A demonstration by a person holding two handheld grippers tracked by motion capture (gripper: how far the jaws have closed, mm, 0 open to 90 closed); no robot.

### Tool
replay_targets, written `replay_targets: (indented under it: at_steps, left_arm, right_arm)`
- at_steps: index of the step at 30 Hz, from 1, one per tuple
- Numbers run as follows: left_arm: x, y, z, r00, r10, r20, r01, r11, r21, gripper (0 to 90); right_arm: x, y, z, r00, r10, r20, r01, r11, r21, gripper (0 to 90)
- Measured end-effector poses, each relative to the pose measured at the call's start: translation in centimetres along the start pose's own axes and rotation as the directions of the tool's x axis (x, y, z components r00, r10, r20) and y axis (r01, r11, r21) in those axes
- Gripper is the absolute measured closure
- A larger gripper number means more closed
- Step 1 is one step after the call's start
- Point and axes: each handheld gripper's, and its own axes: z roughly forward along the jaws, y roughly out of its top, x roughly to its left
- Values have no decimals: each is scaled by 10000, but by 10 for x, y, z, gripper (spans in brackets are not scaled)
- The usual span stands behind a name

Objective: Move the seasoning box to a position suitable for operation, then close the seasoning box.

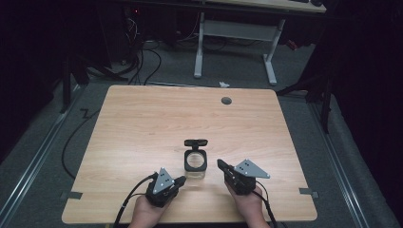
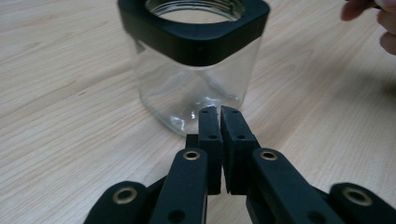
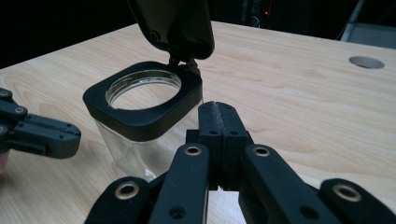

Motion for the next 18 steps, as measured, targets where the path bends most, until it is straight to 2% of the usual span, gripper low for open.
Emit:
replay_targets:
  at_steps: [5, 9, 14, 18]
  left_arm:
    - [0, -3, 5, 10000, 30, -89, -30, 10000, 75, 877]
    - [0, -3, 9, 9998, -122, -128, 122, 9999, -10, 870]
    - [1, -7, 13, 9999, -36, -157, 38, 10000, 73, 870]
    - [1, -9, 16, 9997, 58, -227, -52, 9996, 289, 870]
  right_arm:
    - [1, 8, -1, 10000, -24, -44, 23, 9995, -317, 900]
    - [0, 12, 1, 10000, -3, -30, 2, 9989, -470, 900]
    - [-4, 21, 5, 9999, 120, 6, -119, 9983, -570, 900]
    - [-7, 35, 7, 9999, 112, 43, -109, 9971, -756, 900]
